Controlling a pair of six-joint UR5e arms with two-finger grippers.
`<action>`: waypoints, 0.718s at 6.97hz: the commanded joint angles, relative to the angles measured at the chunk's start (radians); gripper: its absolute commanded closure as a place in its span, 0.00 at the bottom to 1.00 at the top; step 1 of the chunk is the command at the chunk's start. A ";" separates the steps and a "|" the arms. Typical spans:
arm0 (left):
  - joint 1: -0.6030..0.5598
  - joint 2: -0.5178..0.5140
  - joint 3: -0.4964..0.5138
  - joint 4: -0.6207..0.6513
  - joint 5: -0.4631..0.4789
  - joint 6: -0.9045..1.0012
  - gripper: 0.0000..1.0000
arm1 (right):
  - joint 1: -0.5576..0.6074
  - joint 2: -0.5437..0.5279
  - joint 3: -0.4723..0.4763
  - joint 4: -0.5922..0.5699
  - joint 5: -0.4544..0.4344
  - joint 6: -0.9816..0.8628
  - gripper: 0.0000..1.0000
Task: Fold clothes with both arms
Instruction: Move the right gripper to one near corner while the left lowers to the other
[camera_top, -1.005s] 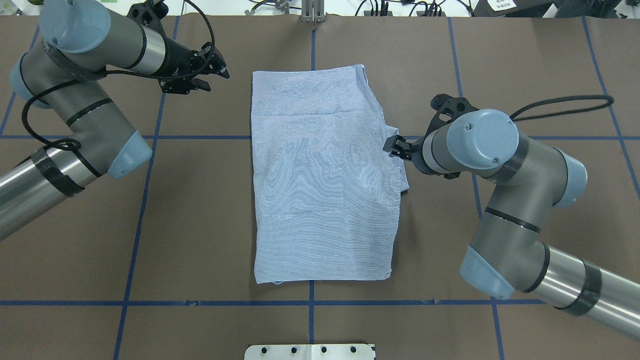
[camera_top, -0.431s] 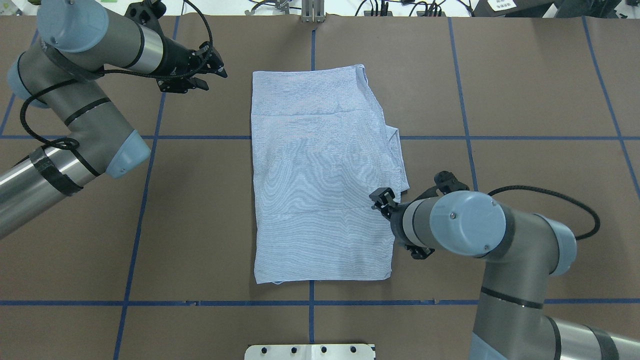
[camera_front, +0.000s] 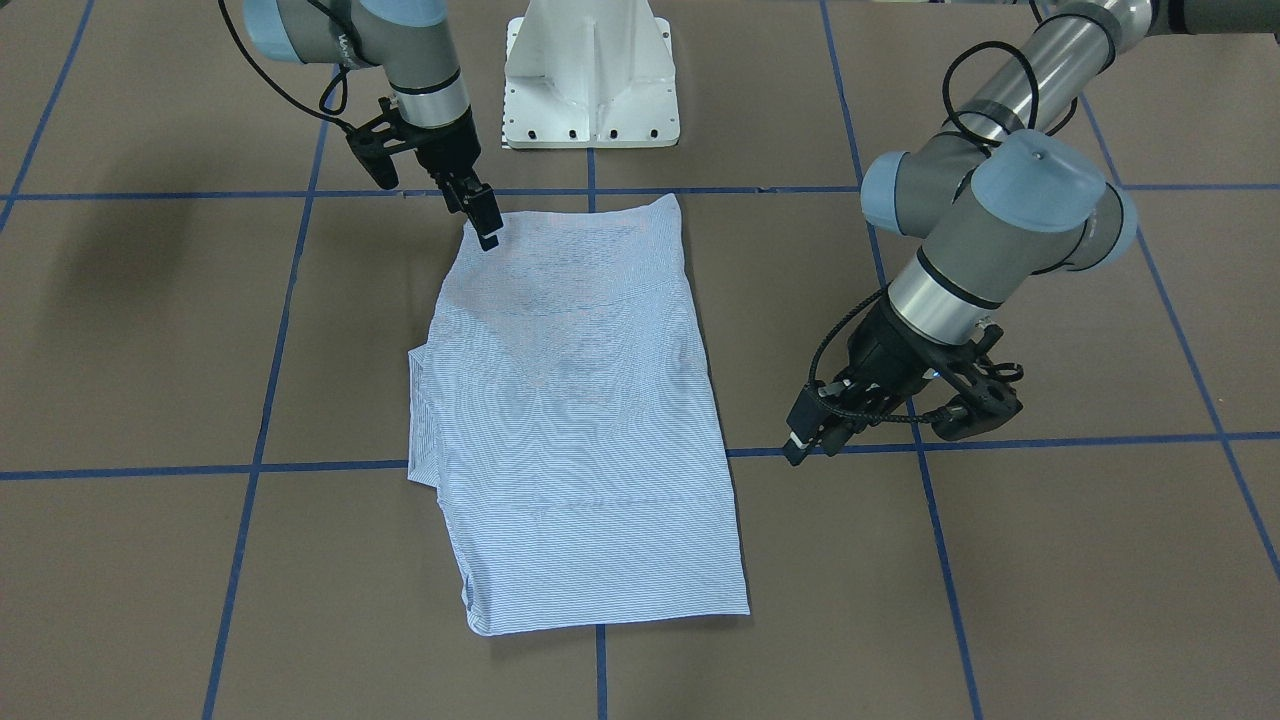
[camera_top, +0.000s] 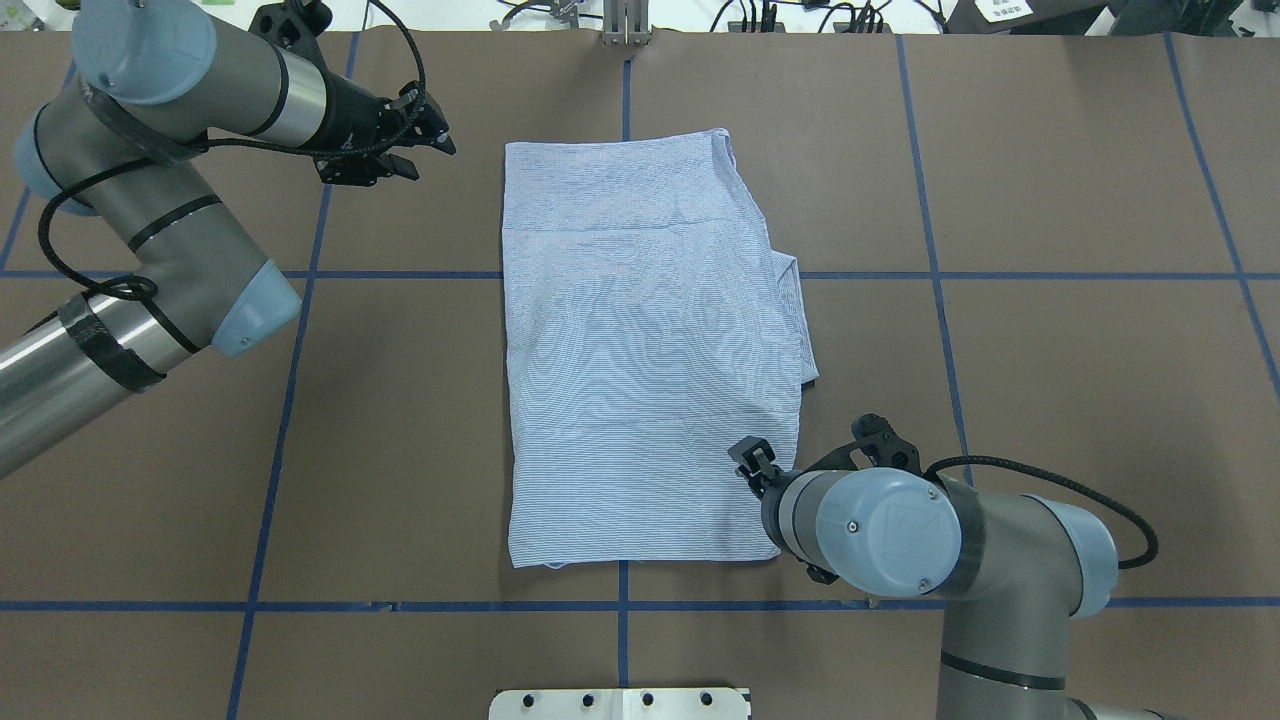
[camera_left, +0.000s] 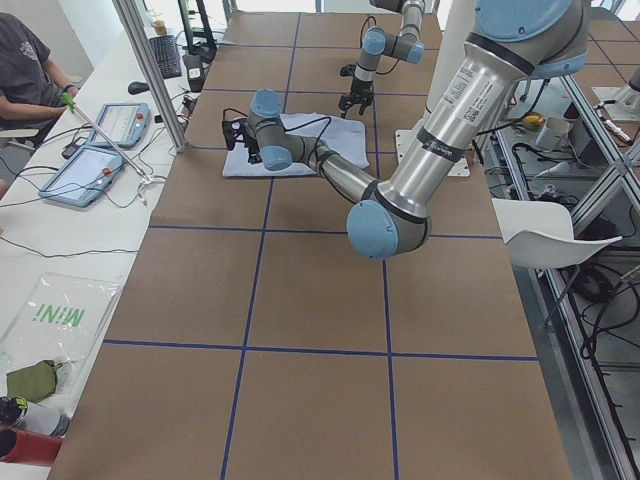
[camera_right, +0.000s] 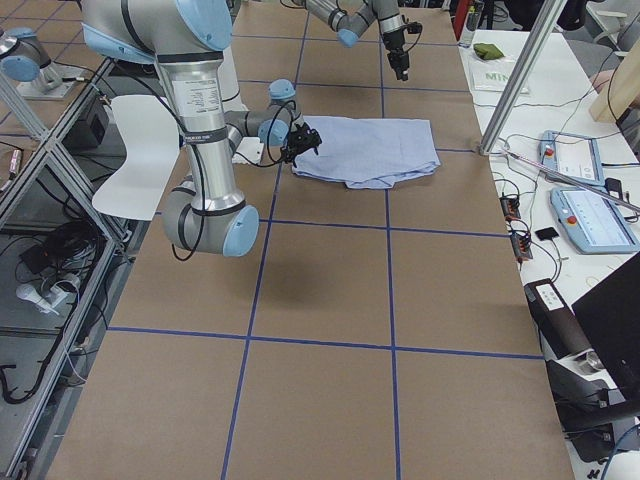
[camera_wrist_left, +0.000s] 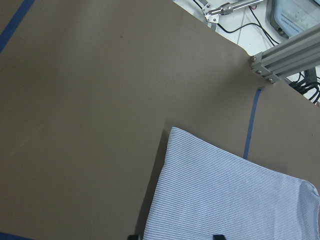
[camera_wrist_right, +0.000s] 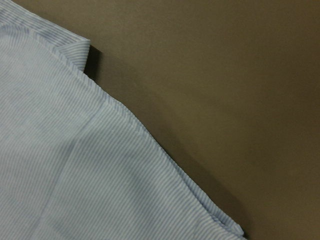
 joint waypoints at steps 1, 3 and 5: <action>0.001 -0.001 -0.003 0.002 0.002 -0.001 0.41 | -0.031 0.002 -0.015 -0.009 -0.011 0.004 0.02; 0.001 0.000 -0.014 0.002 0.002 -0.002 0.41 | -0.045 0.004 -0.038 -0.009 -0.008 -0.001 0.04; -0.001 0.002 -0.014 0.002 0.002 -0.002 0.41 | -0.057 0.005 -0.047 -0.009 -0.008 -0.009 0.12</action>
